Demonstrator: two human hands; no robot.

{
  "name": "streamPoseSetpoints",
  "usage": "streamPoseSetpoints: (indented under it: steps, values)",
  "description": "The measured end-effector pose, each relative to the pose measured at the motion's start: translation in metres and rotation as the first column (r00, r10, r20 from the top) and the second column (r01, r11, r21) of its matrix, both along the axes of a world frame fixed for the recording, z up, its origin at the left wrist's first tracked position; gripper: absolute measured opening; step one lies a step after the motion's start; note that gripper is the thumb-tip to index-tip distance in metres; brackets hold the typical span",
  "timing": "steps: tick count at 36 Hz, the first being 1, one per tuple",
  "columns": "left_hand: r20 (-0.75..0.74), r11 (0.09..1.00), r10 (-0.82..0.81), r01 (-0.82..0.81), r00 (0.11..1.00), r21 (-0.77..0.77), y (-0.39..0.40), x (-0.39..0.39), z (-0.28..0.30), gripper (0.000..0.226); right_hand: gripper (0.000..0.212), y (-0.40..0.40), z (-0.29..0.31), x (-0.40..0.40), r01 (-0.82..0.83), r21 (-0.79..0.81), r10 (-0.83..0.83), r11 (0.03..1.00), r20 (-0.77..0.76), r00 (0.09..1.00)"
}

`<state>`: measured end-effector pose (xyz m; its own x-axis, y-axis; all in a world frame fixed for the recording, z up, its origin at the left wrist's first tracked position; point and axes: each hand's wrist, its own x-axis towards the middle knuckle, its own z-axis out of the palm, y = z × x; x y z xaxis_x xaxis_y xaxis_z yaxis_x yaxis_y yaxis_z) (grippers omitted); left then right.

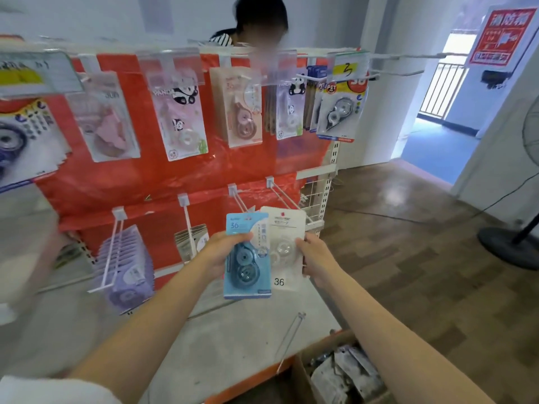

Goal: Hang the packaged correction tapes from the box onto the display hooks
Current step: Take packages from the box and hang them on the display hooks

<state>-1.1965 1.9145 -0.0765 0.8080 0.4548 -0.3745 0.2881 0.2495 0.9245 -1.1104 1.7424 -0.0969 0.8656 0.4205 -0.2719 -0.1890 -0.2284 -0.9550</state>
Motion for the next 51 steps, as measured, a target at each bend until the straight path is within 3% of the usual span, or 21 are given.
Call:
streamPoseSetpoints:
  steps: [10,18,27,30,32,37,41,44,49,51]
  values:
    - [-0.167,0.999,0.047,-0.042,0.985,0.032,0.007,-0.035,-0.045,0.016,0.022,0.005,-0.027,-0.050,-0.378,0.061,0.383,0.924,-0.145,0.912]
    - [-0.241,0.990,0.126,-0.105,0.962,0.097,0.025,-0.049,-0.058,0.008,0.020,0.009,-0.053,-0.033,-0.257,-0.083,0.250,0.963,-0.091,0.964]
    - [-0.216,0.985,0.163,-0.147,0.963,0.092,0.015,-0.054,-0.060,0.003,0.027,0.037,-0.064,-0.002,-0.177,-0.173,0.173,0.969,-0.039,0.984]
    - [-0.203,0.984,0.165,-0.148,0.965,0.094,0.015,-0.053,-0.062,0.002,0.056,0.046,-0.099,0.026,-0.170,-0.174,0.168,0.970,-0.024,0.986]
    - [-0.201,0.983,0.170,-0.153,0.965,0.098,0.015,-0.052,-0.063,0.003,0.061,0.047,-0.084,0.020,-0.149,-0.158,0.146,0.976,-0.031,0.989]
    - [-0.214,0.982,0.178,-0.158,0.960,0.107,0.016,-0.049,-0.062,0.005,0.032,0.045,-0.070,0.014,-0.096,-0.187,0.100,0.978,0.014,0.995]
    - [-0.232,0.981,0.173,-0.147,0.957,0.124,0.016,-0.046,-0.064,0.004,0.047,0.042,-0.072,0.014,-0.133,-0.438,0.166,0.889,0.039,0.985]
    - [-0.234,0.982,0.164,-0.136,0.958,0.132,0.016,-0.043,-0.065,0.005,0.055,0.040,-0.074,0.016,-0.155,-0.490,0.191,0.858,0.024,0.981]
    - [-0.234,0.984,0.151,-0.122,0.961,0.133,0.009,-0.039,-0.063,0.002,0.009,0.044,-0.079,0.024,-0.127,-0.493,0.189,0.861,0.079,0.979]
    - [-0.239,0.985,0.144,-0.115,0.960,0.130,0.007,-0.038,-0.063,0.002,0.003,0.047,-0.081,0.025,-0.106,-0.511,0.188,0.853,0.111,0.976]
